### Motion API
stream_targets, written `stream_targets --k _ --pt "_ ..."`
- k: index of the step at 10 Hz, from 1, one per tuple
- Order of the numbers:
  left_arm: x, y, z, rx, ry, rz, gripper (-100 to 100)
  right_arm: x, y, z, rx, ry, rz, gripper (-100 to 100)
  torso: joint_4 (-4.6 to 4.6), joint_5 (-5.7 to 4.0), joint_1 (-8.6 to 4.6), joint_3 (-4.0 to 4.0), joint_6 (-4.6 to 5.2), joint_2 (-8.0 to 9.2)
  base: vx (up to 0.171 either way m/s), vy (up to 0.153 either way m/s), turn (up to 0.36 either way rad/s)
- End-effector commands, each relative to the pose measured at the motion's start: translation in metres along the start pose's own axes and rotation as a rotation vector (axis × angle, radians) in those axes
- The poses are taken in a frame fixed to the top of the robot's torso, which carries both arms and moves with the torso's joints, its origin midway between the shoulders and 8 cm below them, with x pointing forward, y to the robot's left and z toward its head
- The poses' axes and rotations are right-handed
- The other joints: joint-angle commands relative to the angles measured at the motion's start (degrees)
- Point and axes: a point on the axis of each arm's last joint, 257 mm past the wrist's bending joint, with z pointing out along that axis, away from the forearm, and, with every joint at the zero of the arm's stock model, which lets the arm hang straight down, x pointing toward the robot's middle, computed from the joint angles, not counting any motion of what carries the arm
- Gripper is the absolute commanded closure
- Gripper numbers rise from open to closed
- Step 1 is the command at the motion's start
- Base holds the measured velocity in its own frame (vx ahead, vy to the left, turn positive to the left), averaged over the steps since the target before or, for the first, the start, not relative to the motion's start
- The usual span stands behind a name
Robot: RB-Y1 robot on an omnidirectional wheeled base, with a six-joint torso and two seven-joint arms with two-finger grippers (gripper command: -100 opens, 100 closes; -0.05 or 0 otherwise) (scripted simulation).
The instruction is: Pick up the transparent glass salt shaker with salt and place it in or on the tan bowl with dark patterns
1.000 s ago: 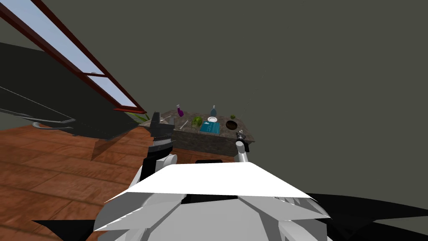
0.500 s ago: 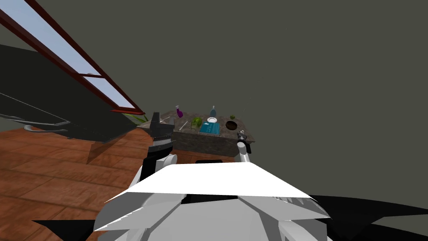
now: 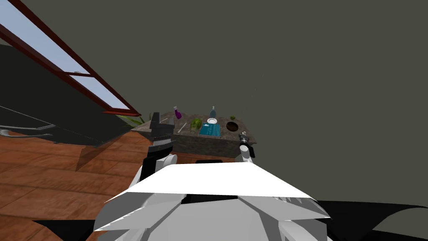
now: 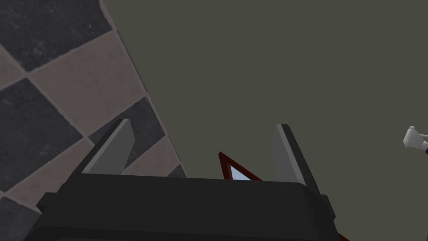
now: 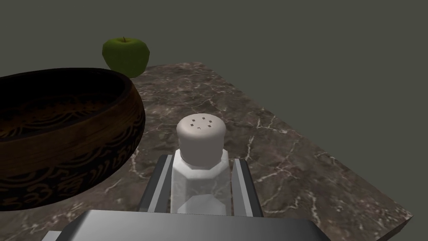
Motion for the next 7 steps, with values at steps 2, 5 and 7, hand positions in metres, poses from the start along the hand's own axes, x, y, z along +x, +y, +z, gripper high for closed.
stream_targets --k 2,5,7 --pt "0.0 0.0 0.0 0.0 0.0 0.0 0 -0.004 0.01 -0.012 0.012 -0.006 -0.001 100 0.0 -0.01 -0.01 0.02 -0.03 0.04 0.052 0.033 -0.035" --pt "0.0 0.0 0.0 0.0 0.0 0.0 0 -0.008 0.016 -0.029 0.035 -0.018 -0.001 100 0.0 0.0 0.06 -0.02 -0.07 -0.03 0.073 0.042 -0.055" --pt "0.0 0.0 0.0 0.0 0.0 0.0 0 -0.013 0.02 -0.04 0.045 -0.034 0.007 100 0.03 -0.01 -0.02 0.04 -0.06 0.05 0.048 0.026 -0.03"
